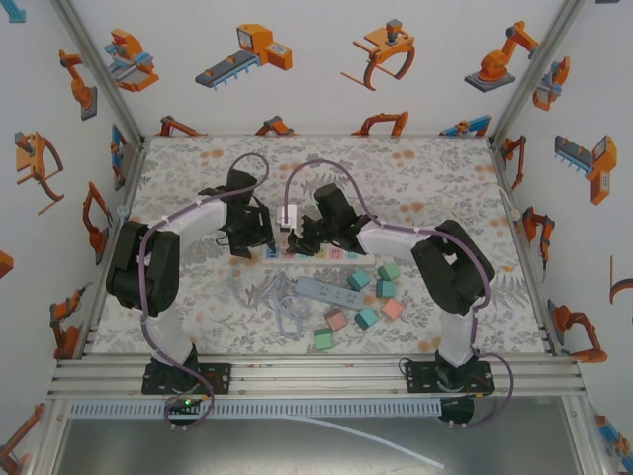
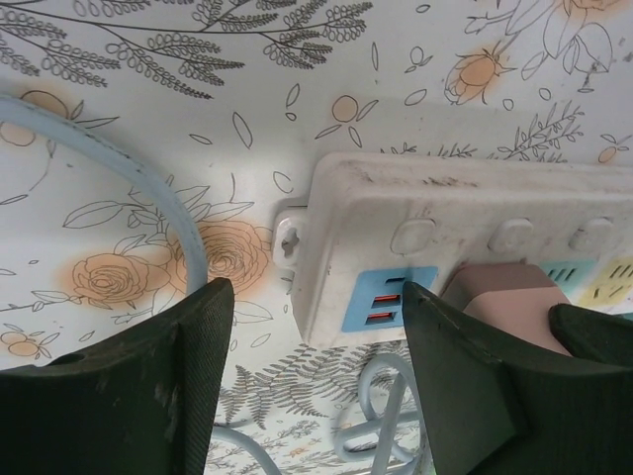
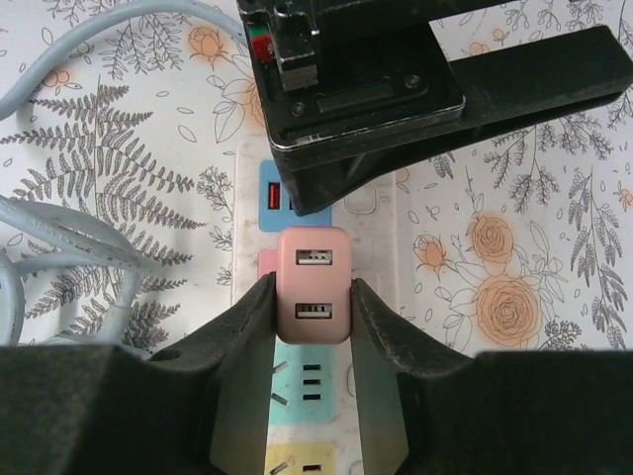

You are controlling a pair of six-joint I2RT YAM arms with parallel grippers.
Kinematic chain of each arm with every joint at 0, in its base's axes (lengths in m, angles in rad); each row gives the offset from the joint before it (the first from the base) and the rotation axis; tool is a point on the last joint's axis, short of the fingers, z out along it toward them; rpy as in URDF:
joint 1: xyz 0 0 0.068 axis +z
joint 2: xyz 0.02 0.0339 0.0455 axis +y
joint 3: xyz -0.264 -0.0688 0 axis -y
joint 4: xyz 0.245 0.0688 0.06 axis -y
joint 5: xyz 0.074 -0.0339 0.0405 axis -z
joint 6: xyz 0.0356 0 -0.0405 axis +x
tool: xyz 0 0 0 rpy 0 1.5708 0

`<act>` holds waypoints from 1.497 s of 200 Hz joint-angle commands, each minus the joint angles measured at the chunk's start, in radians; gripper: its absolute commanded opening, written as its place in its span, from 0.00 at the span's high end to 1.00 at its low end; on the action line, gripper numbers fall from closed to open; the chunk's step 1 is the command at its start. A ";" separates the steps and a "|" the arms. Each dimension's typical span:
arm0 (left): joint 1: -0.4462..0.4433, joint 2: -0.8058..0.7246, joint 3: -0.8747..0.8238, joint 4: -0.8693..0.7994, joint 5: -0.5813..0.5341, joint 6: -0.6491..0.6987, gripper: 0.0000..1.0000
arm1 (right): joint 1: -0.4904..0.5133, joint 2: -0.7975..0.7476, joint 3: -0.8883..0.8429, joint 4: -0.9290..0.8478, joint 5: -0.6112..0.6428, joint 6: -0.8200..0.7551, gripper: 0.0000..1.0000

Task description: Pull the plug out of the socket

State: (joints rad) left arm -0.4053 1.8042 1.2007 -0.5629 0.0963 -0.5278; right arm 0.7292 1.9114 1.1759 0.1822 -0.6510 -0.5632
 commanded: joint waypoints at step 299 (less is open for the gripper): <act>-0.001 -0.458 -0.291 0.560 0.385 0.202 0.33 | -0.052 -0.356 -0.128 0.299 0.060 0.334 1.00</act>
State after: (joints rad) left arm -0.4099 1.4094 0.9665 -0.1905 0.2768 -0.3988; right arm 0.6872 1.6352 1.0721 0.4175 -0.6365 -0.3225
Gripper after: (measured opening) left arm 0.661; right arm 0.338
